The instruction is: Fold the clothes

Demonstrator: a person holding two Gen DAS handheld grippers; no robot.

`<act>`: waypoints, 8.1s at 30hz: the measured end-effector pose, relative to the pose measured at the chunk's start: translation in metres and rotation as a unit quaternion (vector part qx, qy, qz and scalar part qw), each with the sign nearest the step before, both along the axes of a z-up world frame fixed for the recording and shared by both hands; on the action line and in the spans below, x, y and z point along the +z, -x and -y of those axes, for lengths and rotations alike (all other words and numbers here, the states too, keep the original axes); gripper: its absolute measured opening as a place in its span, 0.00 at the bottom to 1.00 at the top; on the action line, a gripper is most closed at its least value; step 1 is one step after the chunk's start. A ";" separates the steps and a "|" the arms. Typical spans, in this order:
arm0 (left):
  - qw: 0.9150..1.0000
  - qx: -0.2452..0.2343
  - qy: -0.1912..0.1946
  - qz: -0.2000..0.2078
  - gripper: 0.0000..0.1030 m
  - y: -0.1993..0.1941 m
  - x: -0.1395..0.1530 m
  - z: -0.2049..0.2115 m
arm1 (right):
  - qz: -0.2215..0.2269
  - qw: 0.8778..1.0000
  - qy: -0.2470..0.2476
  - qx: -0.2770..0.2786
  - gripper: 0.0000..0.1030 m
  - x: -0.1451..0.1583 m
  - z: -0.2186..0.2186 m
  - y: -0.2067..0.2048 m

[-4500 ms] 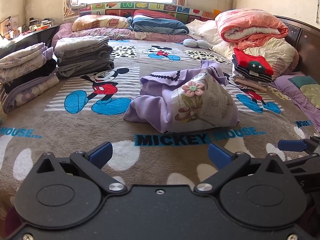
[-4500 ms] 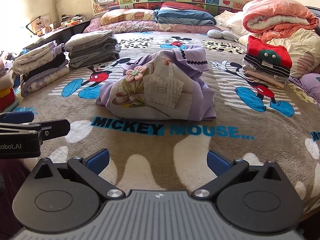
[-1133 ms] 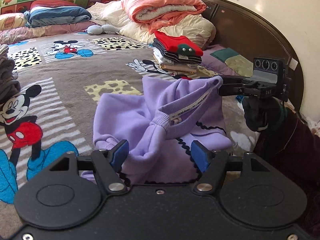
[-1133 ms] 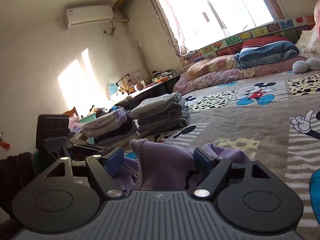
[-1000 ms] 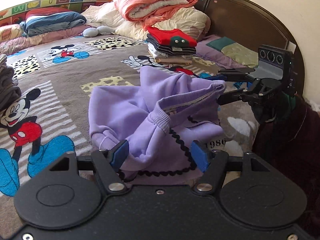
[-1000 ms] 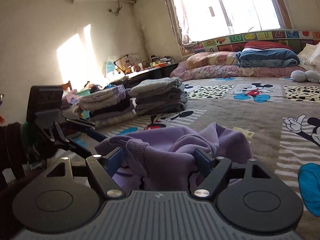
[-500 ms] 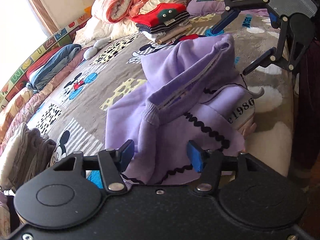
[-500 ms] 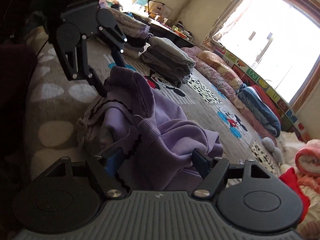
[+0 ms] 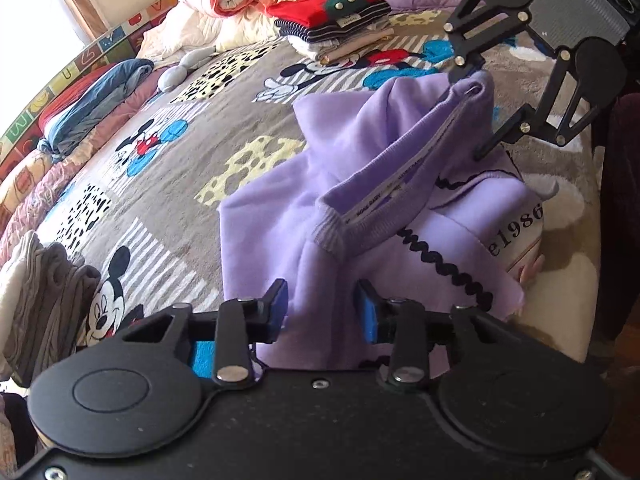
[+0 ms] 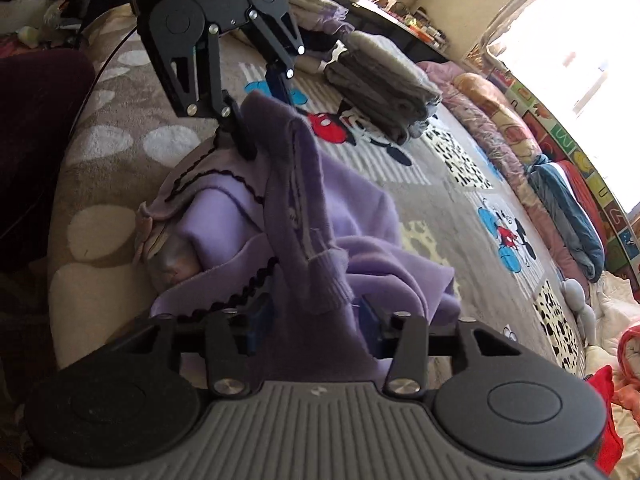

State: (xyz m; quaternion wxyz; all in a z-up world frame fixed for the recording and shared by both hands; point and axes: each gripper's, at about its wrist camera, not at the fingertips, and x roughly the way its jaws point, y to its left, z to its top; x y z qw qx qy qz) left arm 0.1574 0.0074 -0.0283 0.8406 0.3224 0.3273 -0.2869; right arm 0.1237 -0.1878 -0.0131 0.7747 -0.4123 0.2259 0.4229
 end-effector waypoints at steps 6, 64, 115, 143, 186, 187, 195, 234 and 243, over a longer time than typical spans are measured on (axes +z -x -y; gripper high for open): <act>0.998 0.019 -0.022 0.049 0.11 0.027 -0.005 0.003 | 0.021 1.000 0.020 -0.012 0.17 -0.012 0.000 0.015; 0.940 -0.036 -0.107 0.321 0.11 0.030 0.255 -0.021 | 0.124 0.988 -0.087 -0.001 0.13 0.274 0.039 -0.006; 0.950 -0.091 -0.219 0.203 0.09 0.015 -0.007 -0.016 | 0.081 0.991 0.108 0.006 0.12 -0.039 -0.050 0.003; 0.907 -0.161 -0.298 0.252 0.08 0.136 -0.128 -0.003 | 0.136 0.977 0.159 0.037 0.13 -0.095 -0.032 0.092; 0.949 0.231 0.213 0.017 0.57 0.150 -0.081 0.010 | -0.135 0.903 -0.296 -0.279 0.40 -0.081 0.016 0.107; 0.944 0.235 0.231 0.004 0.57 0.149 -0.076 0.004 | -0.152 0.888 -0.324 -0.288 0.43 -0.080 0.024 0.106; 0.827 0.365 0.427 -0.017 0.57 0.140 -0.047 -0.078 | -0.226 0.792 -0.469 -0.319 0.52 -0.077 0.052 0.081; 0.979 0.174 0.094 0.056 0.45 -0.035 -0.043 0.041 | -0.300 0.727 -0.527 -0.321 0.50 -0.109 0.022 0.011; 0.942 0.232 0.240 0.029 0.48 -0.047 0.014 -0.007 | -0.284 0.749 -0.505 -0.322 0.54 -0.106 0.011 0.013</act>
